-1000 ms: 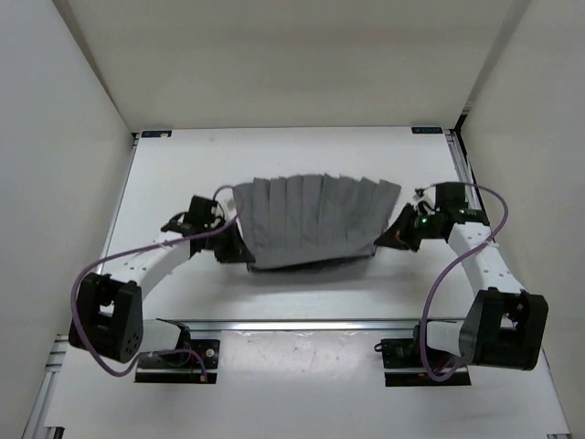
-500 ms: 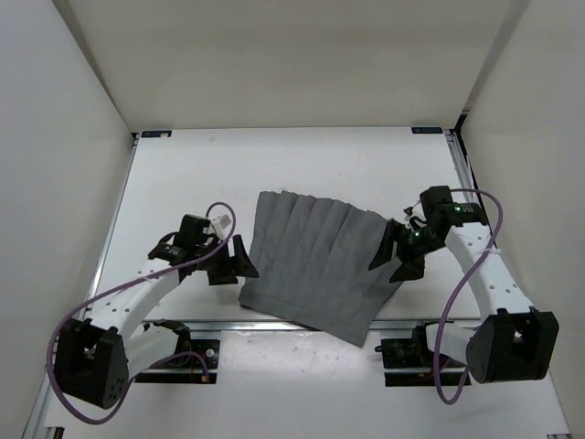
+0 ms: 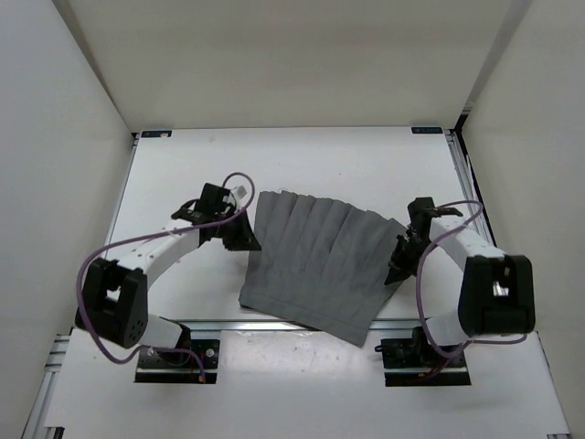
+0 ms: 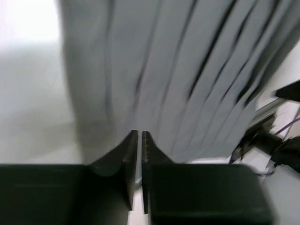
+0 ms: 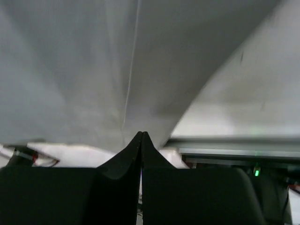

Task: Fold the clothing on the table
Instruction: Flatten the skirt out

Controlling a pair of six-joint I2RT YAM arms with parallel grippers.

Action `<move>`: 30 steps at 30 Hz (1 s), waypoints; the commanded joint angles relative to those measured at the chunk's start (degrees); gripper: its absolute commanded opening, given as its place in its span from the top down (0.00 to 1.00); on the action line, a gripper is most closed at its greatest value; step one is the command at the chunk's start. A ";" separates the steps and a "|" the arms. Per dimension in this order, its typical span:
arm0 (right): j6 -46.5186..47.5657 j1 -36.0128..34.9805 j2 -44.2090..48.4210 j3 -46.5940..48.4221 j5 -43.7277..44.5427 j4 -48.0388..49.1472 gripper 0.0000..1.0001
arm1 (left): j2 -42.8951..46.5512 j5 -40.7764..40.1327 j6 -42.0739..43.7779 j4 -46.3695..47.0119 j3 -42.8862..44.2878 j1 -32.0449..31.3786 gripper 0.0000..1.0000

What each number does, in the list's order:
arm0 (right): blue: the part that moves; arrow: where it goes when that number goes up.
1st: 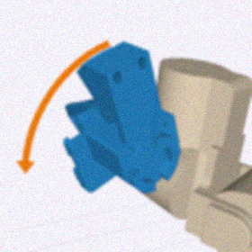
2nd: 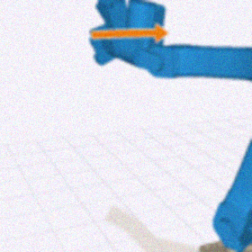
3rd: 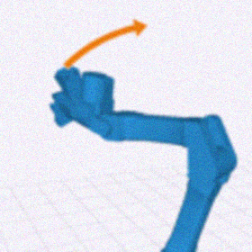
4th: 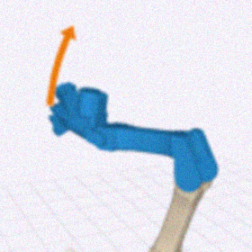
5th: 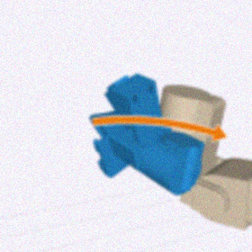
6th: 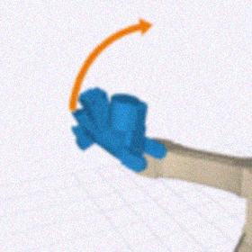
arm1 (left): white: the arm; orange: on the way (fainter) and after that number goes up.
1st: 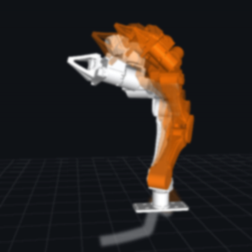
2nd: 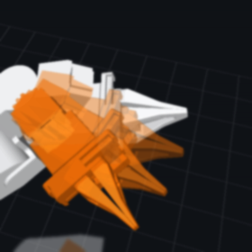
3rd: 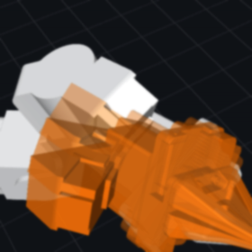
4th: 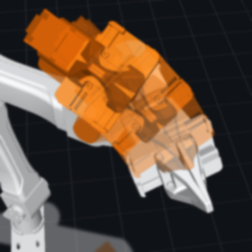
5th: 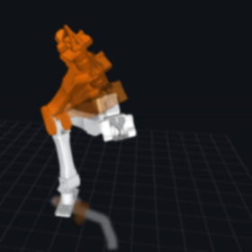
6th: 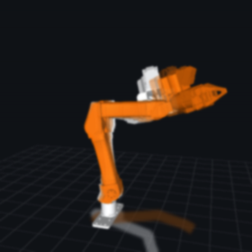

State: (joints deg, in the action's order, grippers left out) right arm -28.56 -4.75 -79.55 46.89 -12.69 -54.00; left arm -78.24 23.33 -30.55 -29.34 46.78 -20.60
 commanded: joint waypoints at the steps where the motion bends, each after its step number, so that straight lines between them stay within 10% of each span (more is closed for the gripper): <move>1: -0.63 0.36 -6.12 0.82 3.98 8.73 1.00 | -5.43 1.63 1.71 4.12 6.12 -2.07 0.87; 22: 4.73 0.63 -40.09 51.36 4.77 13.13 1.00 | -34.61 -3.38 6.90 1.76 33.18 4.60 0.93; 30: 8.16 -0.17 -23.03 38.29 3.20 15.59 0.60 | -42.26 -1.03 6.99 0.08 47.15 6.98 0.90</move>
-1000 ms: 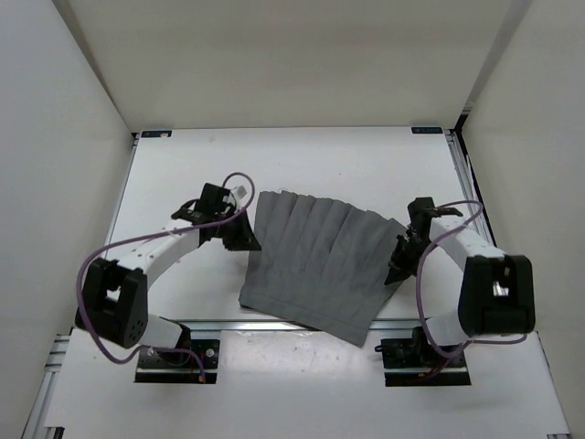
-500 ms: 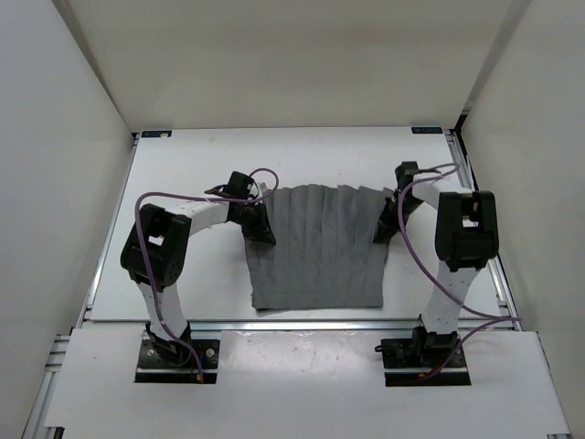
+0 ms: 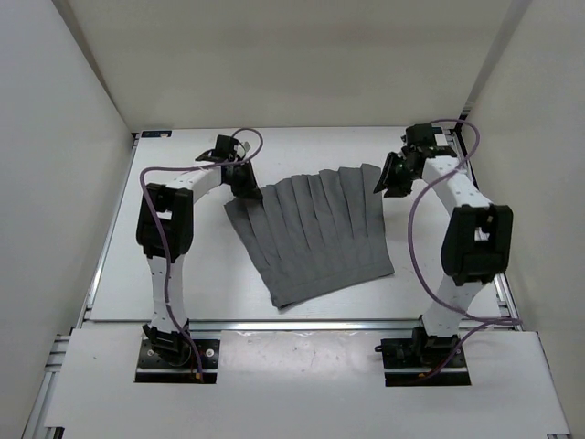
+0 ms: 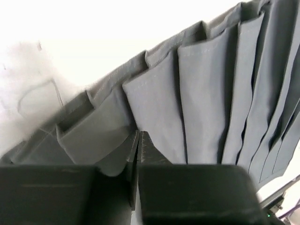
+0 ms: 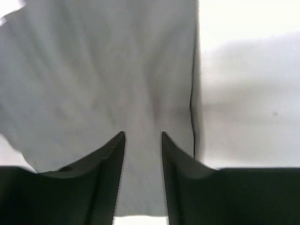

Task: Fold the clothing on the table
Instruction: Flatten the skirt out, then fold the skirt

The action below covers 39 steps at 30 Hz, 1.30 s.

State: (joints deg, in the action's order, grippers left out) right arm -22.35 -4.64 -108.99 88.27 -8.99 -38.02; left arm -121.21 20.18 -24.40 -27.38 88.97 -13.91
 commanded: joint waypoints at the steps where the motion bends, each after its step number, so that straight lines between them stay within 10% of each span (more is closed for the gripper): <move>1: 2.57 -0.28 8.94 -5.80 -0.41 -1.17 0.56 | 0.80 2.75 1.02 -3.20 6.55 -0.15 0.82; 3: 3.53 -0.02 13.34 -11.25 0.90 -2.66 0.49 | 4.90 2.84 1.90 -4.53 6.31 -1.46 0.45; 6: 4.15 1.91 17.48 -17.23 1.00 -5.31 0.47 | 14.29 -0.31 2.70 -3.48 -2.18 -4.18 0.23; 18: 6.18 8.51 21.72 -29.91 -3.92 -3.91 0.46 | 42.01 -6.57 -6.79 1.96 -44.91 -16.49 0.21; 39: 6.62 5.26 19.17 -34.39 -4.54 -4.16 0.46 | 46.85 0.11 -15.59 5.22 -53.01 -24.06 0.21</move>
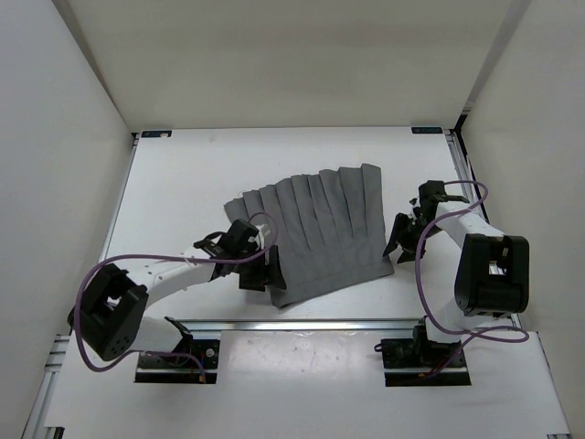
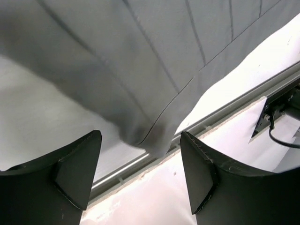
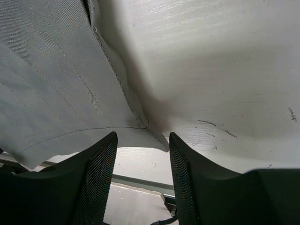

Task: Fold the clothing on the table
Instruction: Fold the skirt

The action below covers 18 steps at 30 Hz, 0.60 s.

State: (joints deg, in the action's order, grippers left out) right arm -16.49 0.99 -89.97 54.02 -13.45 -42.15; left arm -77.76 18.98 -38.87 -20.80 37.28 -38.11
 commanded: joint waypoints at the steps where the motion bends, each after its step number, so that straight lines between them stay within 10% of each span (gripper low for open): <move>1: 0.50 0.06 0.15 -0.49 -0.52 -0.04 0.45 | 3.57 1.67 -1.38 -1.79 -1.94 0.66 0.22; 14: 1.46 -0.20 -1.87 1.09 0.88 -0.47 0.47 | -0.72 5.90 -6.04 8.84 -5.55 -0.21 0.27; 17: 1.20 -0.21 -1.34 0.65 0.53 -0.21 0.47 | -2.74 5.98 -5.43 9.37 -4.59 -0.65 0.48; 18: 1.29 -0.20 -1.61 0.91 0.36 -0.04 0.47 | -3.01 6.33 -5.77 9.63 -4.49 -0.91 0.69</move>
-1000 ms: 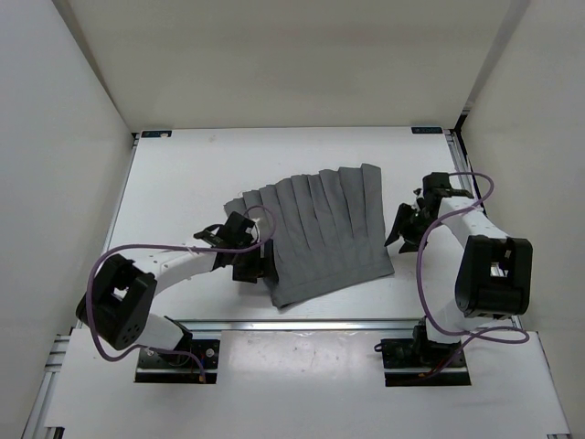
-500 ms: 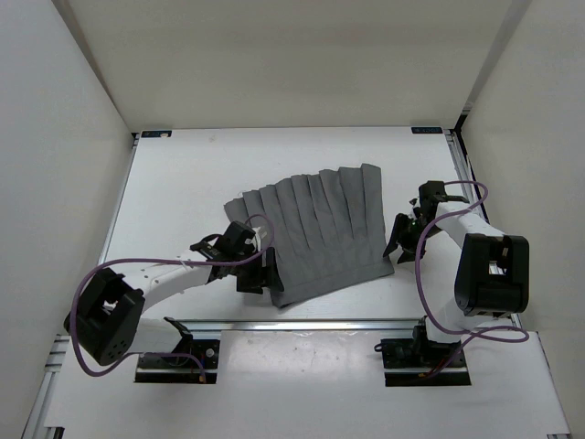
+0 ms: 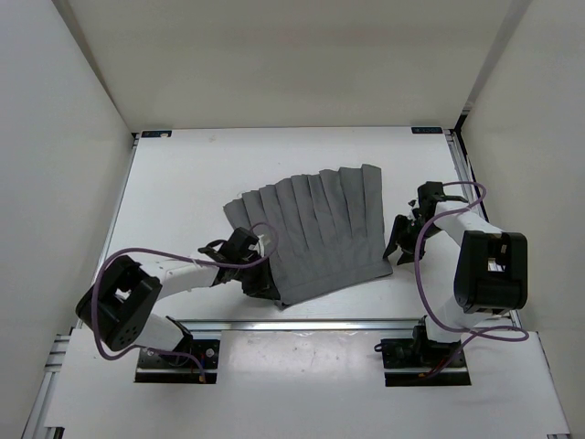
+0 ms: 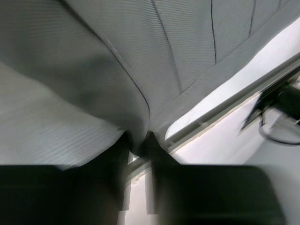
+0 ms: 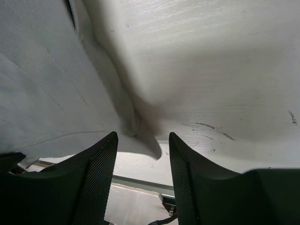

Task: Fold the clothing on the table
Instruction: Fold the skirt

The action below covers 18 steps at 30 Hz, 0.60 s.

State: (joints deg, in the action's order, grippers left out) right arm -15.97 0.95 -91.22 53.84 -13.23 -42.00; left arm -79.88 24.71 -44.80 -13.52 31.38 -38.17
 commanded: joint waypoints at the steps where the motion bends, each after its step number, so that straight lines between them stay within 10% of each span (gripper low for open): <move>1: 0.94 -0.16 -0.28 0.83 0.05 -0.10 0.46 | -1.59 0.86 0.06 2.36 1.32 -1.02 0.85; 4: 0.76 -0.34 -0.19 0.21 -0.65 0.77 0.47 | -0.90 0.17 0.32 1.56 1.32 -0.77 1.00; 13: -0.64 -4.46 -1.68 -3.21 -1.71 0.69 0.63 | -0.45 0.25 0.15 1.22 -0.35 0.20 0.99; 18: -1.79 -7.09 -2.92 -5.51 -3.55 0.61 1.00 | -1.95 1.65 1.29 2.36 -0.35 1.69 1.00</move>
State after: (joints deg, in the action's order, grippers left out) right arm -17.21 -4.67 -93.56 49.25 -15.84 -40.82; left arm -81.65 25.10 -44.62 -12.34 31.33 -37.80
